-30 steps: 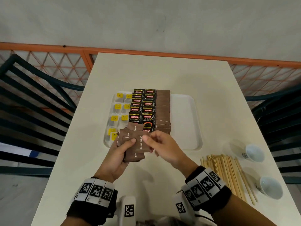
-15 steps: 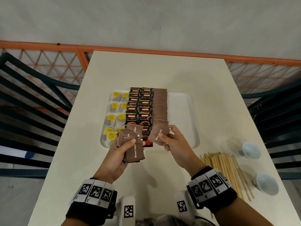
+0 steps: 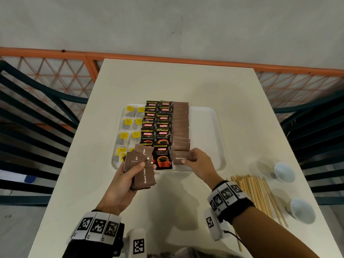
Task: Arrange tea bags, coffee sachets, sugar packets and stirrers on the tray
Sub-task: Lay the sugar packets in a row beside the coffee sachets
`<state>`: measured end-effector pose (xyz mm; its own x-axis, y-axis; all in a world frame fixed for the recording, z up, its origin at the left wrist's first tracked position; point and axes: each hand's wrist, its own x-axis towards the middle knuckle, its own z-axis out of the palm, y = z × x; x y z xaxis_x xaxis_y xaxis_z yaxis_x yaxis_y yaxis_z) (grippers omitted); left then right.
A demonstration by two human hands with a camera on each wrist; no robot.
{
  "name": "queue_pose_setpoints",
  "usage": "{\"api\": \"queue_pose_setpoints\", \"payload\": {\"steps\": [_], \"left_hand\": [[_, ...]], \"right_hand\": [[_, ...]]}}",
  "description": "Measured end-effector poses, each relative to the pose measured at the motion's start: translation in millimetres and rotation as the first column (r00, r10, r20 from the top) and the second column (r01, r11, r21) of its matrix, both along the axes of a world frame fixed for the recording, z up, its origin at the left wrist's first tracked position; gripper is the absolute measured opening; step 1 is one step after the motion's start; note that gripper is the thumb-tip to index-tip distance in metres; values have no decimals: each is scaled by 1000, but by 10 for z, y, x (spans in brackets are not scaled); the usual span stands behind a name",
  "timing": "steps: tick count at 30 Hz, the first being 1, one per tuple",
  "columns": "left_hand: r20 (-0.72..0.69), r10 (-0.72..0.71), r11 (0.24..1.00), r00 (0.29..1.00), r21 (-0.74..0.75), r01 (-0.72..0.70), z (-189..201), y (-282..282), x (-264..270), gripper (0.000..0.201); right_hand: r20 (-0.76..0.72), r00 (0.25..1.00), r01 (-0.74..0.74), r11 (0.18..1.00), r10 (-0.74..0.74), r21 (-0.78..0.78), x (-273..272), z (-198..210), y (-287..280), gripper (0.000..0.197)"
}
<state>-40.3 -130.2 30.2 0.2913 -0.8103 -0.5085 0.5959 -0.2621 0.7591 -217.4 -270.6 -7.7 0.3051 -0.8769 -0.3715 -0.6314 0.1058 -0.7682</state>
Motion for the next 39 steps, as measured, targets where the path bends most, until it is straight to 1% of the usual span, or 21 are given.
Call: {"api": "queue_pose_setpoints", "payload": {"steps": [4,6,10,15,16,18,19,20,21,22,23,24,26,31,34,36,37,39], "left_hand": [[9,3,1000,1000,4,-3,5,5,-3,40],[11,10,1000,1000,9,-10,1,4,-1,43],[10,1,1000,1000,15,-1,-3,-11,-10,39],[13,-22,1000,1000,2,22,20,-45,-47,34],[11,-26,1000,1000,1,26,20,-57,-58,34],[10,-30,1000,999,0,30,26,-75,-82,33],[11,-28,1000,1000,-1,28,28,-84,-94,32],[14,-26,1000,1000,-5,26,29,-97,-108,32],[17,-23,1000,1000,-12,23,31,-109,-122,33],[19,-18,1000,1000,-20,18,35,-125,-137,33],[20,-10,1000,1000,-29,10,41,-138,-148,33],[19,-2,999,1000,-39,3,51,-151,-160,32],[5,3,998,1000,-60,-3,76,-171,-174,34],[-5,-15,998,1000,-56,14,113,-154,-157,39],[-5,-42,998,999,-57,42,103,-124,-118,56],[5,-53,997,999,-61,53,92,-117,-103,60],[10,-54,996,998,-64,55,87,-120,-104,59],[13,-49,996,999,-68,50,73,-134,-126,55]], "right_hand": [[-90,996,-18,991,6,-131,37,-67,-36,22],[-79,997,-7,987,-5,-161,44,-112,-49,27],[-42,999,0,983,-7,-184,72,-172,-55,38],[-96,995,-45,967,21,-253,78,-128,-61,47],[-99,995,-48,956,20,-288,73,-94,-40,45],[-63,998,-51,937,31,-347,88,10,29,34],[-36,998,-60,939,51,-339,107,84,80,27],[2,996,-85,950,90,-302,132,166,141,23],[64,987,-128,964,146,-232,157,250,217,22],[154,967,-182,974,203,-136,183,341,299,22],[247,939,-236,971,238,-37,205,424,380,23],[311,915,-282,958,256,43,222,479,448,24],[342,900,-325,939,270,111,237,513,525,25],[406,901,-248,948,151,198,239,493,511,20],[433,897,-211,950,94,231,202,514,466,16],[460,886,-202,945,64,256,182,546,443,15],[483,874,-199,942,46,271,174,563,438,19],[545,838,-189,933,-8,306,162,582,439,33]]}}
